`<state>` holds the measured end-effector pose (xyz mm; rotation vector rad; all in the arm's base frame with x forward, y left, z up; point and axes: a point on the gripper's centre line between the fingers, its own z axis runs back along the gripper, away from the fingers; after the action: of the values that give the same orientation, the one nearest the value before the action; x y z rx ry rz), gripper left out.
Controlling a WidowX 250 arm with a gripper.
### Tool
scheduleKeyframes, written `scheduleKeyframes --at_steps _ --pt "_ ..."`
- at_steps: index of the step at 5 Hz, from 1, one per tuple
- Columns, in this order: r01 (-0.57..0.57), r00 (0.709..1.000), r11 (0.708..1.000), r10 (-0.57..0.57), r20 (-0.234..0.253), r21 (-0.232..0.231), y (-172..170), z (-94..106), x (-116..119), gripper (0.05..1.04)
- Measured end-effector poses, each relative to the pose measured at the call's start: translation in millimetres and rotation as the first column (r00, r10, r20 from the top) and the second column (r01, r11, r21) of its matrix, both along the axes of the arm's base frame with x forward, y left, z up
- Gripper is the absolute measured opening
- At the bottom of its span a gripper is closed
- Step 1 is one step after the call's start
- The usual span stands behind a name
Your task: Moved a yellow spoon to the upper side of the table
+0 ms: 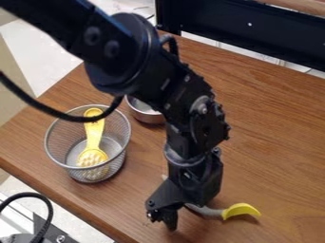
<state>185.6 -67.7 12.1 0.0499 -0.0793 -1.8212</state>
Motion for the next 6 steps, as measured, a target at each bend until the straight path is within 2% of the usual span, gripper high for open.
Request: scheduleKeyframes --at_steps 1,2,3,4,5,6 --pt "-0.046 0.998 0.999 0.045 0.048 0.022 -2.8 -14.4 -1.5 0.995" --pt "-0.074 0.995 0.997 0.073 0.069 0.020 -6.0 -14.6 6.5 0.996" --pt "-0.096 0.993 0.995 0.095 0.075 0.002 -8.2 -15.2 10.7 0.953" --pt "-0.117 0.992 0.993 0.118 0.036 -0.016 -6.8 -16.2 9.6 0.689" --pt "-0.117 0.992 0.993 0.118 0.032 -0.022 -6.1 -15.8 9.4 0.402" --pt "-0.146 0.989 0.989 0.147 0.035 -0.014 -6.9 -15.0 10.4 0.237"
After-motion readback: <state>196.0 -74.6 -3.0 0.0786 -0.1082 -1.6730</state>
